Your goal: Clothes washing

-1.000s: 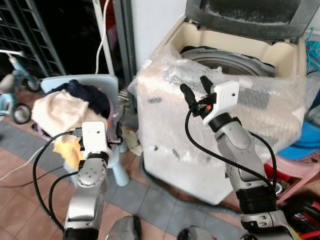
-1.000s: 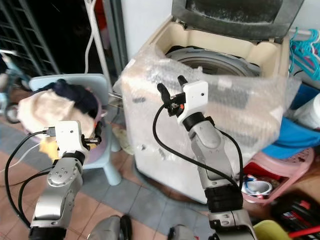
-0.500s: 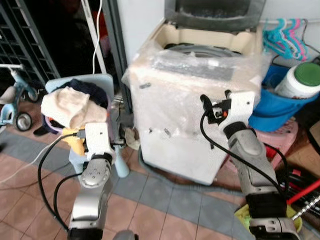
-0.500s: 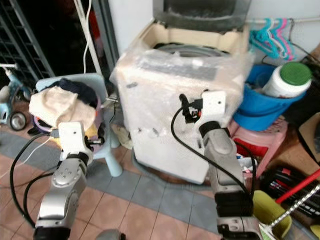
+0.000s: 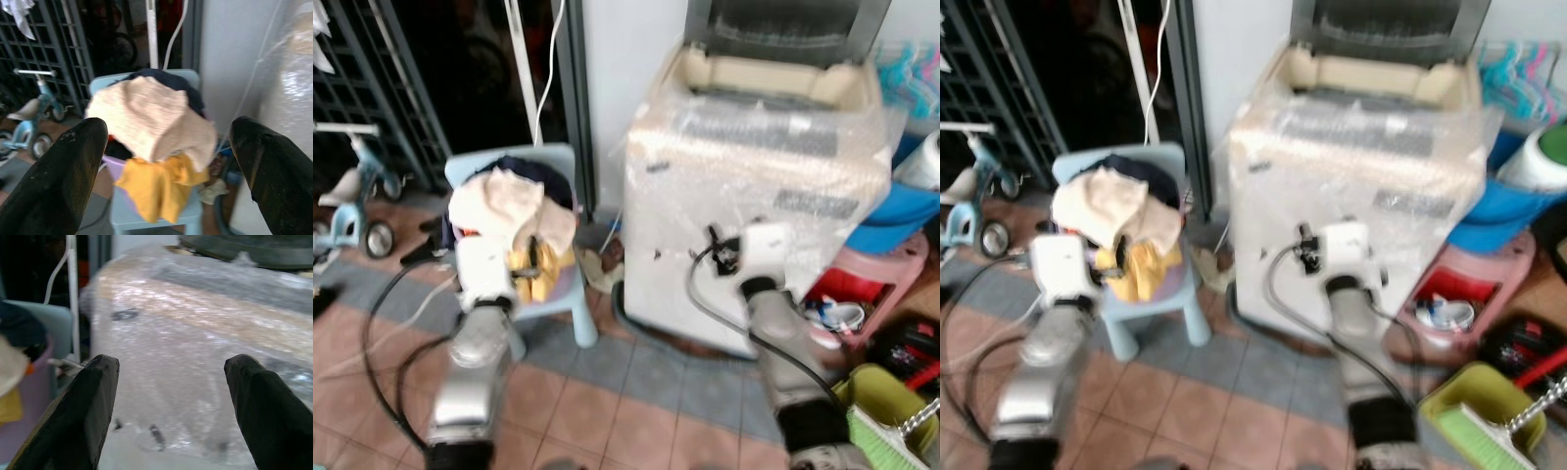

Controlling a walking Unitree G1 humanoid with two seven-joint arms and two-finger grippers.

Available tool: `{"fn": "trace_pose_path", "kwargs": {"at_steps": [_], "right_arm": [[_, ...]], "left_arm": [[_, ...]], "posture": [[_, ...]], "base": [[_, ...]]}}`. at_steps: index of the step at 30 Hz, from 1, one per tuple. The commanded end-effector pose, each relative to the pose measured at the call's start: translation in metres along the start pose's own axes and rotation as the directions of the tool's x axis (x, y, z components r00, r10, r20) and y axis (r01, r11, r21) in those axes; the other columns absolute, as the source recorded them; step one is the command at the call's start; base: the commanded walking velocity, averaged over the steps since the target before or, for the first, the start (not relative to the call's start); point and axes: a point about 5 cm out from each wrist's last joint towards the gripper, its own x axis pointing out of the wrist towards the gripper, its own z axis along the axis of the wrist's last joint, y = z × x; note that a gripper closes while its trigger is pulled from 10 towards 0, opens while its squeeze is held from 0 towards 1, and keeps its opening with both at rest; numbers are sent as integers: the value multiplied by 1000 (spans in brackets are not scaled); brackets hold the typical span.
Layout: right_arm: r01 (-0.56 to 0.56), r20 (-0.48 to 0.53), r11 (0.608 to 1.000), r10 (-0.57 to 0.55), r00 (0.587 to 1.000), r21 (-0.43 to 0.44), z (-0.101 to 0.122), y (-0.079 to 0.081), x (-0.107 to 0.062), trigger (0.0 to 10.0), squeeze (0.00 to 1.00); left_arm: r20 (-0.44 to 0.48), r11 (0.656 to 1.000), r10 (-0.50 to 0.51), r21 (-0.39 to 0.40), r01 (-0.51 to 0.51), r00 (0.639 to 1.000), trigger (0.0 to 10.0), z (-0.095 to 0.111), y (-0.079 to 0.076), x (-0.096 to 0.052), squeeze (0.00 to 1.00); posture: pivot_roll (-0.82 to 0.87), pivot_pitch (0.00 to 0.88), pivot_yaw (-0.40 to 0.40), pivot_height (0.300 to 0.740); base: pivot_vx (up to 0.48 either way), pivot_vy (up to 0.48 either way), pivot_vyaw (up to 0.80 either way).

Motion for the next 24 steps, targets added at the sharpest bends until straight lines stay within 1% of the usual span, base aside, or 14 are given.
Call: {"fn": "trace_pose_path", "kwargs": {"at_steps": [1, 2, 3, 4, 6, 8, 9, 11, 12, 13, 15, 16, 19, 24], "right_arm": [[26, 45, 998, -23, 999, -62, 10, -6, 6, 10000, 0], [35, 52, 996, -30, 998, -83, 11, -6, 7, 10000, 0], [7, 56, 1000, -7, 998, 7, 12, -1, 8, 10000, 0], [22, 61, 996, -27, 998, 84, 15, 0, 10, 10000, 0], [23, 70, 991, -33, 997, 133, 19, 3, 11, 10000, 0], [-5, 78, 993, -4, 997, 121, 23, 6, 11, 10000, 0], [4, 66, 992, -12, 998, 126, 23, 6, 11, 10000, 0], [-34, 42, 984, 27, 999, 173, 22, 7, 10, 10000, 0], [-51, 42, 985, 45, 998, 167, 22, 7, 9, 10000, 0], [-52, 56, 990, 45, 997, 131, 23, 6, 8, 10000, 0], [-57, 69, 993, 50, 996, 108, 24, 6, 7, 10000, 0], [-74, 74, 989, 66, 995, 125, 25, 7, 7, 10000, 0], [-114, 79, 985, 104, 991, 132, 28, 11, 7, 10000, 0], [-134, 82, 981, 123, 989, 138, 29, 12, 8, 10000, 0]], "left_arm": [[28, 999, -38, -12, 38, 999, 10000, 3, -10, 2, 0], [28, 999, -39, -4, 39, 999, 10000, 3, -11, 1, 0], [17, 999, -42, -21, 42, 999, 10000, 1, -13, 1, 0], [20, 999, -32, -29, 33, 999, 10000, 2, -13, 2, 0], [32, 998, -36, -52, 38, 999, 10000, 5, -12, 2, 0], [47, 998, -41, -40, 43, 998, 10000, 6, -11, 0, 0], [36, 998, -35, -46, 37, 999, 10000, 4, -10, 0, 0], [33, 998, -39, -47, 40, 999, 10000, 3, -11, -1, 0], [28, 998, -42, -51, 43, 999, 10000, 2, -11, -2, 0], [27, 998, -45, -52, 46, 999, 10000, 2, -12, -2, 0], [31, 997, -53, -54, 55, 998, 10000, 2, -13, -3, 0], [32, 997, -52, -55, 54, 998, 10000, 2, -13, -3, 0], [30, 997, -50, -62, 52, 998, 10000, 2, -13, -2, 0], [30, 997, -50, -61, 52, 998, 10000, 2, -13, -2, 0]], "posture": [[-41, 0, 61, 740], [-42, 0, 61, 740], [-41, 0, 59, 740], [-40, 2, 54, 740], [-42, 4, 52, 740], [-48, 20, 52, 740], [-48, 20, 52, 740], [-49, 25, 51, 740], [-48, 30, 49, 740], [-48, 31, 45, 740], [-48, 33, 43, 740], [-47, 32, 37, 740], [-48, 36, 32, 740], [-43, 33, 29, 740]], "base": [[0, 0, 0], [0, 0, 0], [0, 0, 0], [0, 0, 0], [0, 0, 0], [0, 0, 0], [0, 0, 0], [292, 274, 0], [345, 292, 0], [345, 296, 0], [349, 292, 0], [382, 289, 763], [386, 284, 767], [389, 280, 611]]}}
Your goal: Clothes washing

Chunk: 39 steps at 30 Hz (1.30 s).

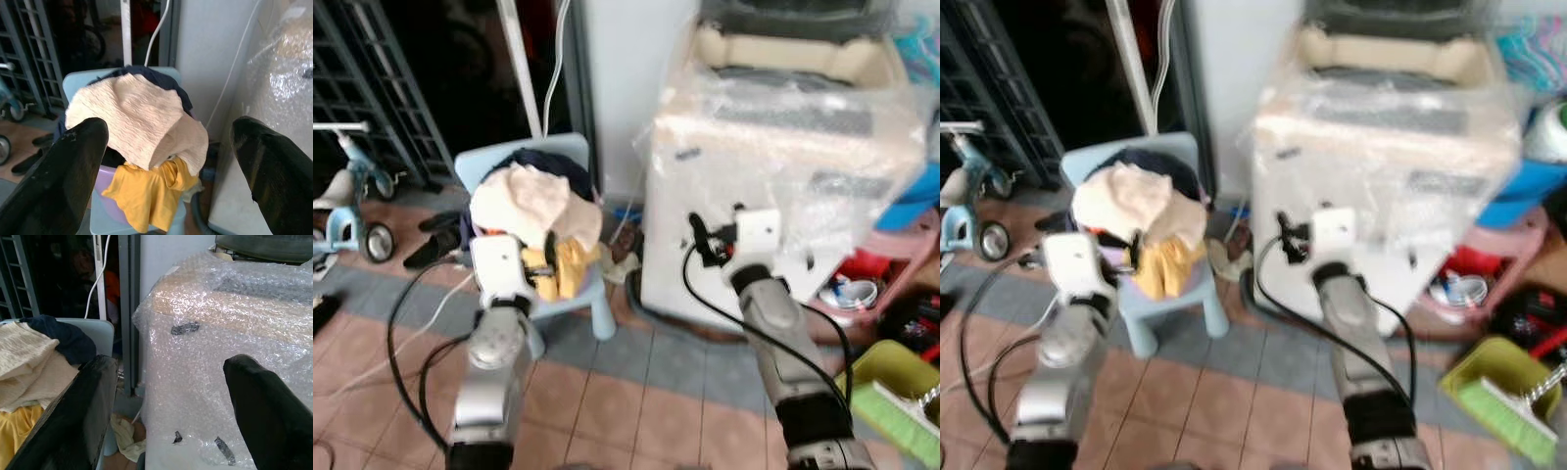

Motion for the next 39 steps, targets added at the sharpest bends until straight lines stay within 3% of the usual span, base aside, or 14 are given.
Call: {"fn": "trace_pose_path", "kwargs": {"at_steps": [1, 10, 18, 24, 27, 30, 35, 39], "right_arm": [[-38, 27, 999, 38, 999, 20, 8, 9, 5, 10000, 0], [-87, 28, 996, 86, 996, 23, 9, 16, 8, 10000, 0], [-101, 27, 995, 100, 995, 24, 11, 21, 13, 10000, 0], [-116, 40, 993, 115, 993, 25, 12, 31, 12, 10000, 0], [-126, 12, 991, 126, 992, 35, 3, 38, 7, 10000, 0], [-101, -8, 993, 101, 995, 55, -2, 37, 8, 10000, 0], [-93, 56, 994, 89, 994, 66, 20, 35, 21, 10000, 0], [-13, 34, 996, 10, 999, 91, 12, 28, 21, 10000, 0]], "left_arm": [[16, 1000, 24, 13, -24, 1000, 10000, 4, 9, 2, 0], [9, 1000, 16, 26, -16, 1000, 10000, 4, 8, 3, 0], [-2, 999, 22, 38, -22, 1000, 10000, 3, 8, 1, 0], [-14, 1000, 19, 25, -18, 1000, 10000, -1, 5, -13, 0], [-38, 999, 17, 29, -16, 999, 10000, -12, 10, -23, 0], [-49, 999, 34, 30, -32, 998, 10000, -15, 12, -17, 0], [16, 1000, 0, 12, 0, 1000, 10000, 10, 4, 2, 0], [-28, 999, 36, 14, -36, 999, 10000, 0, 13, -2, 0]], "posture": [[-43, 33, 29, 740], [-35, 43, 30, 740], [-28, 43, 27, 740], [-19, 60, 19, 740], [-8, 37, 4, 740], [-3, 0, 2, 740], [-13, 0, 10, 740], [-16, 0, 40, 740]], "base": [[390, 281, 400], [395, 274, 410], [363, 0, 162], [74, 0, 0], [0, 0, 0], [0, -439, 0], [0, -135, 0], [0, 0, 0]]}}
